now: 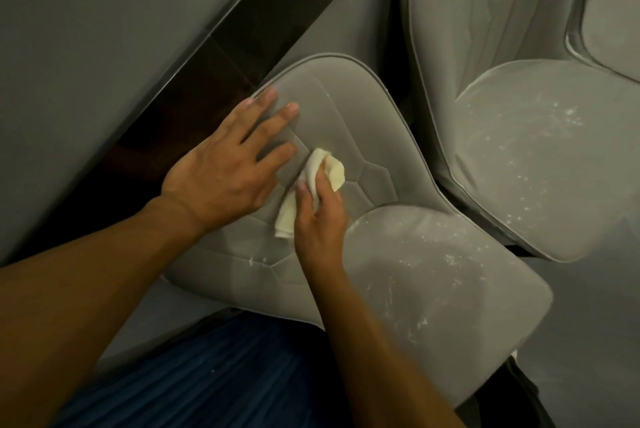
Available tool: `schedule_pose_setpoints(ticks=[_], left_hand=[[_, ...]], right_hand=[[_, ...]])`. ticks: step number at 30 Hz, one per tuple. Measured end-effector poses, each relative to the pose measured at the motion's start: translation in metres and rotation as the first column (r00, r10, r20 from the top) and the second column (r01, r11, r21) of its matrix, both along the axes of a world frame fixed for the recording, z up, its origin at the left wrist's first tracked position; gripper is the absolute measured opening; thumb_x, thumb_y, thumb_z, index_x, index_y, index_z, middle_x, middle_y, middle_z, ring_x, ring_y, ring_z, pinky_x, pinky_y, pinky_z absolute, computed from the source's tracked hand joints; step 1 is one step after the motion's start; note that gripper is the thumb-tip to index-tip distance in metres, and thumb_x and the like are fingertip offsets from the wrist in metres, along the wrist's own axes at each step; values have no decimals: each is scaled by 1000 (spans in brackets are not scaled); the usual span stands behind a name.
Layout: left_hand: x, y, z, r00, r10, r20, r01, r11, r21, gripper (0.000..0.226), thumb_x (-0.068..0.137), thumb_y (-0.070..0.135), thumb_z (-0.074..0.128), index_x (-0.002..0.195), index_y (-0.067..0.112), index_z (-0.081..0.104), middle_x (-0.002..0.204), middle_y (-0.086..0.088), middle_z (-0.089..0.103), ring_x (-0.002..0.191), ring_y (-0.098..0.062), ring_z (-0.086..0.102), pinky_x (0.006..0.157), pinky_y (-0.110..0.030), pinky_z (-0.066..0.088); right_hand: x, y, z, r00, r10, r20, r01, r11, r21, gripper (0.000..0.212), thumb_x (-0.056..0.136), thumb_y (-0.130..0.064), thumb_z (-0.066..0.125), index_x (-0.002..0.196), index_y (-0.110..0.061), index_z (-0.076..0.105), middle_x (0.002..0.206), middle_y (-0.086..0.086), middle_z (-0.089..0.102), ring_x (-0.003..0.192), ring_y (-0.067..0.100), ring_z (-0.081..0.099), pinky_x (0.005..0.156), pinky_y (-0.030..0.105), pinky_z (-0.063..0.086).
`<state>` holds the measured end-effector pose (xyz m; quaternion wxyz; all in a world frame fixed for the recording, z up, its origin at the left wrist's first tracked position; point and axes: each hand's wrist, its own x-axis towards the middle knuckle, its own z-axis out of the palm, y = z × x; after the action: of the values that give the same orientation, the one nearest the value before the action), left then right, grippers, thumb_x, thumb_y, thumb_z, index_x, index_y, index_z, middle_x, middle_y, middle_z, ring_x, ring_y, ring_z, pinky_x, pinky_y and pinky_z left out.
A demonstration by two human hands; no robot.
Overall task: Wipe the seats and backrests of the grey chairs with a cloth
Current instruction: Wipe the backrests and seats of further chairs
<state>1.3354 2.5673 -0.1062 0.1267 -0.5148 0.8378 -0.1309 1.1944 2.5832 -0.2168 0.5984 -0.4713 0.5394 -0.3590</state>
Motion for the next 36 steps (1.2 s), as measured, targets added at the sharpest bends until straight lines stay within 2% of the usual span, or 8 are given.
schedule_pose_setpoints(ticks=[4,9,15,19,24,29,33,36], left_hand=[[2,1,-2,1000,17,-13,-17,1000,4,37,97,23,51,130,7,58,163,-25,21,152,-48,12,124,-54,10],[0,1,-1,999,15,-42,-15,1000,14,40,96,25,48,130,7,58,163,-26,23,152,-49,14,123,-59,19],[2,2,-3,1000,11,-28,-10,1000,16,40,98,26,46,130,7,59,164,-25,20,152,-48,11,124,-57,15],[3,2,-3,997,16,-72,-14,1000,17,36,97,21,53,130,7,60,163,-26,20,152,-50,13,122,-60,19],[1,1,-2,999,7,-32,-7,1000,11,39,94,24,53,129,8,59,163,-24,18,152,-49,11,123,-56,14],[2,2,-3,1000,18,-25,-18,1000,9,35,95,21,55,126,8,61,164,-24,17,153,-48,8,125,-54,8],[1,2,-2,999,28,-23,-28,1000,15,34,94,19,58,126,8,60,163,-25,19,153,-47,8,125,-55,9],[1,2,-2,999,27,-39,-27,1000,10,36,93,18,59,127,7,60,162,-25,20,152,-48,10,124,-57,14]], right_hand=[[4,-6,-20,989,-82,-125,99,986,136,39,102,-23,53,141,-20,55,121,-6,60,107,7,56,88,6,40],[-16,-22,-71,974,-31,-222,159,794,587,36,102,-24,49,133,-7,57,129,17,60,121,34,56,97,30,41],[-10,-43,-39,944,-306,-121,329,885,329,42,104,-31,48,144,-18,51,127,4,59,111,14,54,96,24,40],[-18,-43,-51,949,-248,-195,298,907,299,47,105,-22,45,151,-24,39,134,-3,51,115,10,48,94,12,32],[-27,-51,-72,942,-223,-252,321,820,474,42,106,-26,43,147,-17,46,143,13,51,128,31,50,104,27,35],[-18,-26,-45,974,-151,-168,183,964,192,46,106,-31,43,151,-23,38,124,-6,54,113,9,53,86,0,36],[-20,-27,-49,977,-130,-167,166,960,227,48,103,-51,43,147,-33,43,125,-14,54,113,4,52,98,19,39],[-28,-42,-68,947,-157,-280,251,904,345,44,106,-36,40,150,-34,40,136,4,55,118,21,54,102,29,38]])
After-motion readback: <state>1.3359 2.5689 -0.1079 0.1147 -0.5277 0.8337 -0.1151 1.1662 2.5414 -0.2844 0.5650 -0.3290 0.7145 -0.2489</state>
